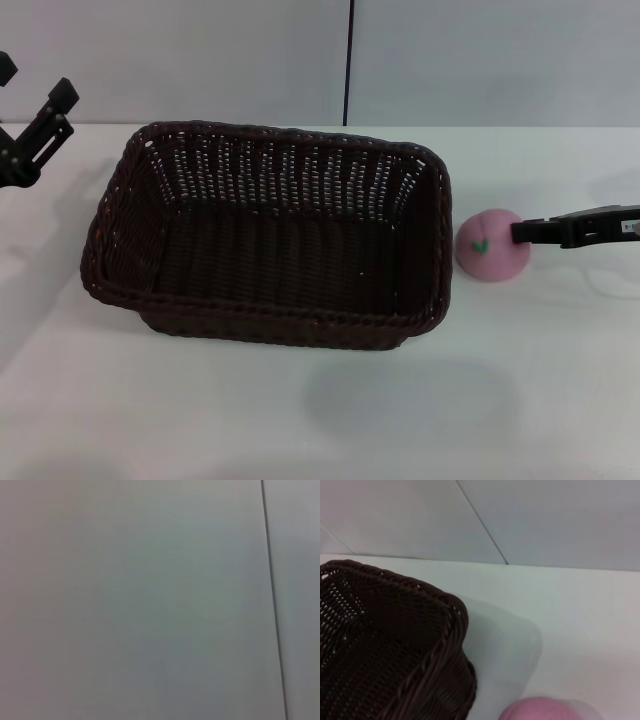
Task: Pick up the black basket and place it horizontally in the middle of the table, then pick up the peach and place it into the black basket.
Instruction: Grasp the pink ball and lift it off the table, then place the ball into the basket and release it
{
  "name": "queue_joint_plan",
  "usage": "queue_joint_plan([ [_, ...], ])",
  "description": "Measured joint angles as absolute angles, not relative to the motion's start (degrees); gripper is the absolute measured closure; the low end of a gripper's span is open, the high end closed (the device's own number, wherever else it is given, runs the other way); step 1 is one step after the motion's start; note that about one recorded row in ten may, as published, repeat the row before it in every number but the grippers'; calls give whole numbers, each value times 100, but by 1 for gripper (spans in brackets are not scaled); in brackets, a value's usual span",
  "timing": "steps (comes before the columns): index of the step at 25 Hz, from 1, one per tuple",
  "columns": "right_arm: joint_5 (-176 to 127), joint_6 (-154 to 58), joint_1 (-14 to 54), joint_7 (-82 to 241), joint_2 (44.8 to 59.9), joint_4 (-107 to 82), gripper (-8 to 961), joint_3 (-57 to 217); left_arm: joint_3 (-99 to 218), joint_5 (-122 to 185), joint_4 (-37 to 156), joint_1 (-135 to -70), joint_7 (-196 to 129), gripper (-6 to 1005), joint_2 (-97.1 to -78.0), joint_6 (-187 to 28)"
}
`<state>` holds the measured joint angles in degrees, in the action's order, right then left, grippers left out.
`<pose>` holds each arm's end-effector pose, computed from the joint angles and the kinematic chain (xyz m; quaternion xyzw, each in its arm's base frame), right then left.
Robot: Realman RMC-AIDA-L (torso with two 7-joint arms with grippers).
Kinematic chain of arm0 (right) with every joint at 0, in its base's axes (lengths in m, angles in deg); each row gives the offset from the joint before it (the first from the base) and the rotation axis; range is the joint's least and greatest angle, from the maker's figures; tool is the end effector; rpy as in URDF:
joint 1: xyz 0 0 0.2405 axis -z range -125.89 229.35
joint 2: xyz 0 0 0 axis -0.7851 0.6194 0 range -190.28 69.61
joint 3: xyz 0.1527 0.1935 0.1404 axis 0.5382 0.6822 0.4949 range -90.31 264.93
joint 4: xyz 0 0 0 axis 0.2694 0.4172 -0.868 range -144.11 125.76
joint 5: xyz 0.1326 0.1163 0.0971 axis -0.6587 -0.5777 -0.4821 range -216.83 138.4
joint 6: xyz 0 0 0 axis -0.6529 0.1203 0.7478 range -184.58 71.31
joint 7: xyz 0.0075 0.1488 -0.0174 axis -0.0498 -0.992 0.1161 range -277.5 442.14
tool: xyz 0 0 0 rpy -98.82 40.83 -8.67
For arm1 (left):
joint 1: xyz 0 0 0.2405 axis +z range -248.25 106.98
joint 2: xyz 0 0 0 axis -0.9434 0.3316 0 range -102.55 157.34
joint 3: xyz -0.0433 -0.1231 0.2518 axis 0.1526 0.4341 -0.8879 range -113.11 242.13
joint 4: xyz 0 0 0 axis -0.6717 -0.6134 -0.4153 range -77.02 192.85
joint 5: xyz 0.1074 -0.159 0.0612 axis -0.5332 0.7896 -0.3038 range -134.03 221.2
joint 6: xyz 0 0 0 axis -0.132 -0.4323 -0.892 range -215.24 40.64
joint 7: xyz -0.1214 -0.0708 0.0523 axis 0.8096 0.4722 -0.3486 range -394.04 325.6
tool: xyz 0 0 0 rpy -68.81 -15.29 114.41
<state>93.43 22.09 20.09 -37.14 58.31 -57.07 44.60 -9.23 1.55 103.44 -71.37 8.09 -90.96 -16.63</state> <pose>0.3053 0.3645 -0.0022 -0.8600 0.4708 0.0923 0.1742 -0.3253 0.2734 0.0401 -0.7707 -0.1403 -0.3749 0.4958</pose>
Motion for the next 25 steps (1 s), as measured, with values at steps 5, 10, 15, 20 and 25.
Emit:
queue_joint_plan([
  [5,9340,2104,2001,-3704,5843,-5673,744,4460,-923,158,10341,-7157,808,296,-9098,-1685],
  [10,9230,2154,2060,-3696,5850,-5809,910,4460,-923,158,10335,-7159,807,296,-9099,-1690],
  [15,8910,2454,2265,-3739,5854,-6359,939,4514,-923,158,10335,-7137,805,296,-9099,-1691],
  [20,8405,2935,2487,-3965,5843,-7309,940,4535,-925,158,10335,-7119,805,296,-9099,-1677],
  [25,8028,3495,2460,-4291,5853,-8255,940,4426,-954,157,10335,-7116,805,296,-9105,-1665],
])
